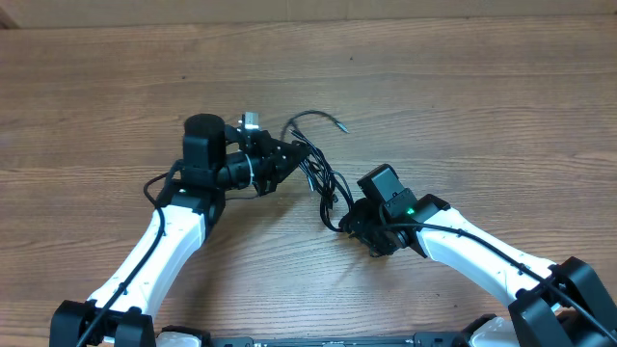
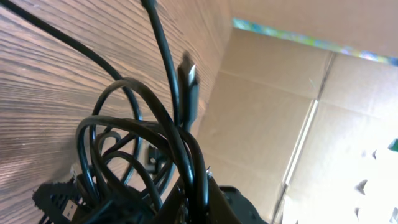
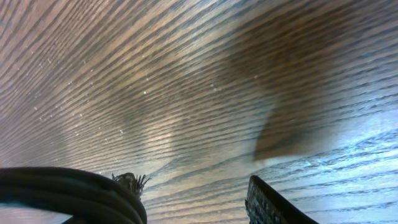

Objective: Untangle cables
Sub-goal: 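Pull the left gripper up-left, drawing a cable out of the bundle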

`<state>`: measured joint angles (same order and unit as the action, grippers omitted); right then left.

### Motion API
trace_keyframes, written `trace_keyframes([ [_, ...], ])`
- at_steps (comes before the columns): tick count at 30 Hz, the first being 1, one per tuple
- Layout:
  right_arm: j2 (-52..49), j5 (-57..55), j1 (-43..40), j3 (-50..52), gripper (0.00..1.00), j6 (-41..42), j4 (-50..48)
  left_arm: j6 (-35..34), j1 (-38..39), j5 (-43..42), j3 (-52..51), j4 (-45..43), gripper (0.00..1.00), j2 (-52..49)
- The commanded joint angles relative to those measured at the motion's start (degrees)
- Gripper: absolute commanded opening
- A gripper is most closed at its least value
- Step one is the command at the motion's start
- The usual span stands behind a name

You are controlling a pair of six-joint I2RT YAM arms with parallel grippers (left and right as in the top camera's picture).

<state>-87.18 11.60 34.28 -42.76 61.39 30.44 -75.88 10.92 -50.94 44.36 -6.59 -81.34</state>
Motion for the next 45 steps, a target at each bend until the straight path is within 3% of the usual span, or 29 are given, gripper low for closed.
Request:
trace_keyframes([
  [1, -0.5, -3.0, 0.3, 0.4, 0.53, -0.3, 1.2, 6.4, -3.1, -6.8, 0.8, -1.8, 0.04, 0.9],
  [7, -0.5, -6.4, 0.0, 0.4, 0.53, -0.3, 1.7, 15.9, -7.9, -19.6, 0.8, -3.8, 0.04, 0.9],
  [13, -0.5, -10.2, -1.4, 0.4, 0.53, -0.3, 4.5, 15.6, -16.5, -31.7, 0.8, -15.0, 0.04, 0.9],
  [19, -0.5, -11.6, -5.7, 0.4, 0.53, -0.3, 7.5, 14.5, -21.2, -35.0, 0.8, -19.7, 0.04, 0.9],
  [27, -0.5, -11.5, -14.1, 0.3, 0.54, -4.9, 10.5, 9.9, -23.3, -37.8, 0.8, -34.8, 0.04, 0.9],
  [35, -0.5, -8.3, -15.3, 0.3, 0.54, -4.9, 10.0, 10.3, -23.0, -39.1, 0.8, -35.0, 0.04, 0.9],
  [37, -0.5, -7.9, -15.3, 0.3, 0.61, -5.0, 10.0, 10.3, -22.5, -39.0, 0.8, -35.0, 0.04, 0.9],
  [45, -0.5, -4.9, -15.3, 0.3, 0.69, -9.2, 8.7, 16.0, -18.9, -38.6, 0.7, -31.7, 0.05, 0.8],
])
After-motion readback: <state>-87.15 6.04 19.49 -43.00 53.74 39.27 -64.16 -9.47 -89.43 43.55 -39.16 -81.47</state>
